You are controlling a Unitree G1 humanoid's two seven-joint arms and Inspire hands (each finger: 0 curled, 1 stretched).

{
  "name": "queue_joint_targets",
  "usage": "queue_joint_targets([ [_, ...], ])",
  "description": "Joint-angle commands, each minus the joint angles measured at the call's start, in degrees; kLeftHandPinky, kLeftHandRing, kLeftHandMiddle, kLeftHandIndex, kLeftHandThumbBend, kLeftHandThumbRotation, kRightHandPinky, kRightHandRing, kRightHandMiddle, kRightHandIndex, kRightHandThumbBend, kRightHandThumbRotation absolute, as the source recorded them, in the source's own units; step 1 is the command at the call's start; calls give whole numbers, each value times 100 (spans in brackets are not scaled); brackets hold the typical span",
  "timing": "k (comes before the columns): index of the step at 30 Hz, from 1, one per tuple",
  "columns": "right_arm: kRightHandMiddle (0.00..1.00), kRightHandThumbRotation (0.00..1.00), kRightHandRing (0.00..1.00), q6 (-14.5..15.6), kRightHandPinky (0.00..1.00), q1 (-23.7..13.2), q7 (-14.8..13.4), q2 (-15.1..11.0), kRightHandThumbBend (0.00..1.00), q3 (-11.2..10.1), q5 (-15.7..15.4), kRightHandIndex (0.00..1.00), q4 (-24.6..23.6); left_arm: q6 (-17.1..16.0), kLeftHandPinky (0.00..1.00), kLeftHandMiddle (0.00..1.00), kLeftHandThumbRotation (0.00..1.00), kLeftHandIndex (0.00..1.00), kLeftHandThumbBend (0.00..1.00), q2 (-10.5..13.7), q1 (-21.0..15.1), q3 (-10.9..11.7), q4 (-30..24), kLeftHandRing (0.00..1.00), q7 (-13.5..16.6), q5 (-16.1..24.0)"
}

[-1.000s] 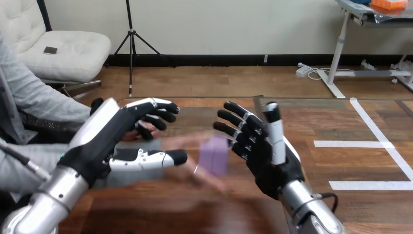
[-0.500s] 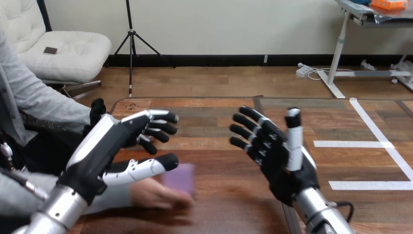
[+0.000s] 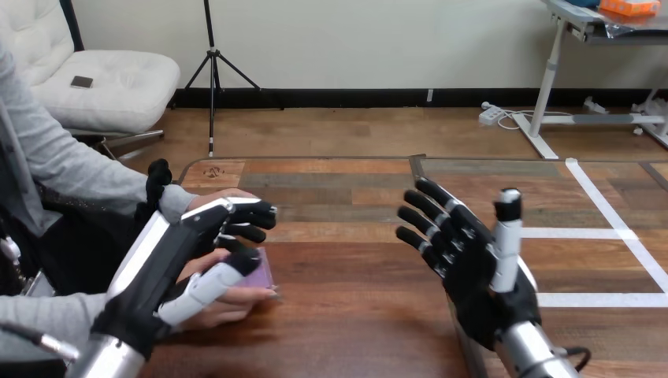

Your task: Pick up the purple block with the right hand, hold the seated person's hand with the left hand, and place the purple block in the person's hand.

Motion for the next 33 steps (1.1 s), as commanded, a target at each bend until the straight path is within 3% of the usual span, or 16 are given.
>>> queue_joint_targets([
  [1,88,97,88,-100,86,110,90,-67,97,-68,148,87,-469,-326,61,72,100,69,77,-301,-79,150,86,70,129,-290],
  [9,89,98,89,-67,88,591,62,14,95,-58,230,88,-829,-766,62,73,100,68,56,-796,115,132,248,72,142,-752],
  [17,89,99,89,-49,87,1018,37,96,93,25,324,87,-1191,-675,64,74,100,70,58,-1241,499,27,28,76,263,-909],
  [24,90,100,90,-97,89,1335,38,159,92,98,320,88,-1481,-584,71,77,100,73,59,-1568,763,-89,-14,80,190,-1150],
  [33,91,100,93,-141,90,1556,39,190,90,188,328,89,-1780,-704,83,83,100,80,49,-1814,915,-154,69,86,94,-1210],
])
